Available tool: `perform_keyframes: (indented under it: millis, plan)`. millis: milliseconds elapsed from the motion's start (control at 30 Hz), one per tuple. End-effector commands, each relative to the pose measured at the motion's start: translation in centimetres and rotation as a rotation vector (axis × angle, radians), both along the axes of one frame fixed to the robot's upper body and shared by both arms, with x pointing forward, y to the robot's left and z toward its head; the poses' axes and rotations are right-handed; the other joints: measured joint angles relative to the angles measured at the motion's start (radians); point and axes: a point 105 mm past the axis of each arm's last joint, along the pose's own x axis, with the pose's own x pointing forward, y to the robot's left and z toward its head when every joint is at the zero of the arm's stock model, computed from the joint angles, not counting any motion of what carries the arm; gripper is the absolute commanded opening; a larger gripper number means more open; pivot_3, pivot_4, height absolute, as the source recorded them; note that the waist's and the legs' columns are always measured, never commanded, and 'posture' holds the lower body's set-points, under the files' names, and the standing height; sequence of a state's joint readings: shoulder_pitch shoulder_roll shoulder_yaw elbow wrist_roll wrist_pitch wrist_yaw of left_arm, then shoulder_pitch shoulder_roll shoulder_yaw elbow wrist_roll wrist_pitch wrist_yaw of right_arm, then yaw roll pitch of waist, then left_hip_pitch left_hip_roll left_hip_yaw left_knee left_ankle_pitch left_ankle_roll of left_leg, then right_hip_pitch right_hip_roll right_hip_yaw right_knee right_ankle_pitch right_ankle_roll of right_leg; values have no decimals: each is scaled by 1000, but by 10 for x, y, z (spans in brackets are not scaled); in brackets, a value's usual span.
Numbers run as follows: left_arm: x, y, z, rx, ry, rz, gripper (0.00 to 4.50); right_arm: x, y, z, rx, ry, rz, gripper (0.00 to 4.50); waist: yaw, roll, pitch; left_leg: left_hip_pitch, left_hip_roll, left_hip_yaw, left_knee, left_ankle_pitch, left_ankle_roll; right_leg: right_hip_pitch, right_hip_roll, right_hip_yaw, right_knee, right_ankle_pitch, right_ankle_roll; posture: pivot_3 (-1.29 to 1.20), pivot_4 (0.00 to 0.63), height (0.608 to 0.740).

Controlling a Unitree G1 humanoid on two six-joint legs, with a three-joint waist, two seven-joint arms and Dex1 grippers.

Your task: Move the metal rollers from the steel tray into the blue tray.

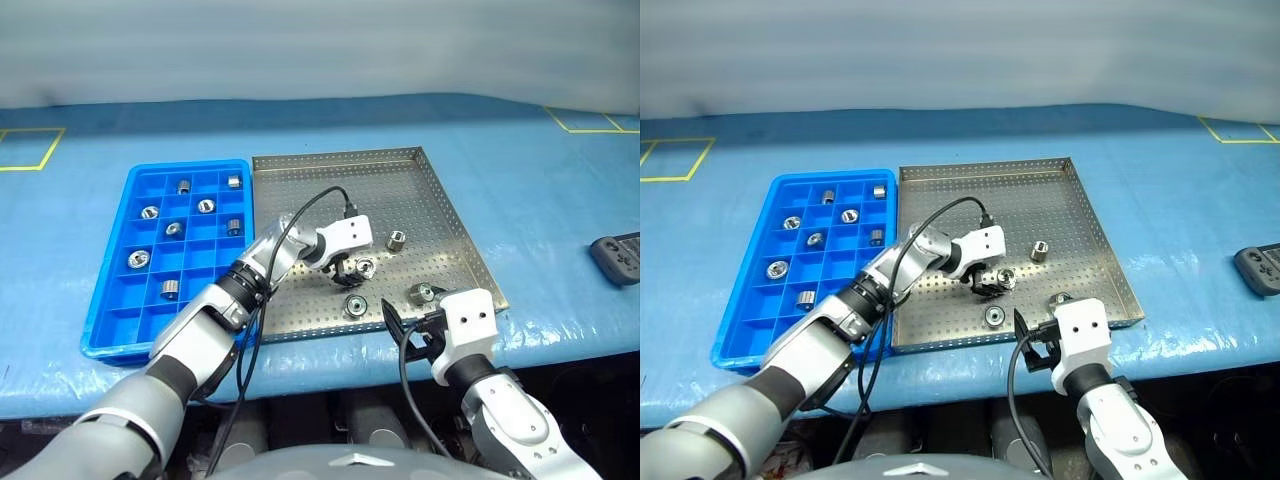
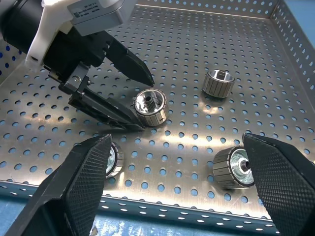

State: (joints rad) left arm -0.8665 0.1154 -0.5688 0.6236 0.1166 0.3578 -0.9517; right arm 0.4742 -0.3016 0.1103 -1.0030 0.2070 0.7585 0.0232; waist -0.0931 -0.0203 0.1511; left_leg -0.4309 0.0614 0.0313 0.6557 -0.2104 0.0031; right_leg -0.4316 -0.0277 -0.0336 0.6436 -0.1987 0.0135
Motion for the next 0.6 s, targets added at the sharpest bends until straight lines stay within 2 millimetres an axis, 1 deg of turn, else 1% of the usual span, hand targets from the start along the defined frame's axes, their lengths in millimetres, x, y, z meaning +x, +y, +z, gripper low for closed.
perform_keyframes:
  millis: [33, 167, 233, 333, 500, 533, 567, 600]
  plan:
    - [2, -7, 10, -47, -43, 0, 2660, 0, 3, 13, 11, -49, 11, 4500, 2, 0, 0, 0, 0, 0, 0, 0, 0, 0, 0, 0, 0, 0, 0, -230, 150, 740]
    - [-1, -12, 13, -78, -35, -13, 1355, 2, 4, 13, 12, -45, 17, 4500, 2, 0, 0, 0, -1, 0, 3, 1, 1, 1, -2, 0, 0, 1, 2, -219, 150, 740]
    - [-2, -14, 14, -82, -38, -16, 905, 3, 5, 13, 13, -47, 24, 4500, 2, 0, 0, 0, 0, 1, 3, 1, 1, 1, -3, 0, 0, 2, 3, -212, 150, 740]
    - [-3, -15, 14, -88, -41, -14, 24, 5, 6, 13, 13, -50, 31, 4500, 1, 0, 0, 0, -1, 1, 3, 1, 2, 1, -3, 0, 1, 2, 3, -212, 150, 740]
    - [2, -9, 20, -87, -63, -3, 24, 6, 6, 14, 11, -50, 38, 4500, 3, 0, 0, 0, -1, 1, 0, 1, 2, 0, -1, 1, 0, 1, 1, -190, 150, 740]
    - [4, -8, 22, -91, -67, 6, 289, 7, 6, 14, 10, -49, 39, 4500, 3, 0, 0, 0, 0, 1, -1, 1, 2, 0, 0, 1, 0, 1, 1, -190, 150, 740]
    - [5, -6, 26, -94, -73, 3, 375, 7, 6, 14, 9, -48, 41, 4500, 4, 0, 0, 0, 0, 1, -1, 1, 2, 0, 0, 0, 0, 1, 1, -185, 150, 740]
    - [6, -6, 30, -99, -80, -2, 578, 7, 6, 14, 9, -48, 44, 4500, 5, 0, 0, 0, 0, 1, -1, 1, 2, 0, 0, 0, 0, 1, 1, -185, 150, 740]
